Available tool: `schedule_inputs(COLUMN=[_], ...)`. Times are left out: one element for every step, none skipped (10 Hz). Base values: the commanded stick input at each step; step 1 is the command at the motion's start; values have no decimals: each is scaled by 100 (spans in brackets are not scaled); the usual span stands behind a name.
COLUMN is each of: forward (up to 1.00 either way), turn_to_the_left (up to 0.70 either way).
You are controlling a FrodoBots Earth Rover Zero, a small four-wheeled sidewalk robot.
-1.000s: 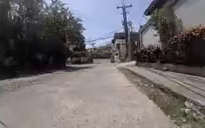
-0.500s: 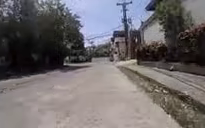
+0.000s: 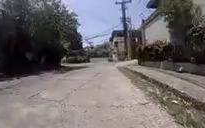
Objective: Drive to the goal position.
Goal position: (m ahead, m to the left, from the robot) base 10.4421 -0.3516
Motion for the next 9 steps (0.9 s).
schedule_inputs(forward=[100, 100, 100, 100, 100, 100, 100, 100, 100], turn_to_the_left=[6, 6, 6, 6, 6, 6, 6, 6, 6])
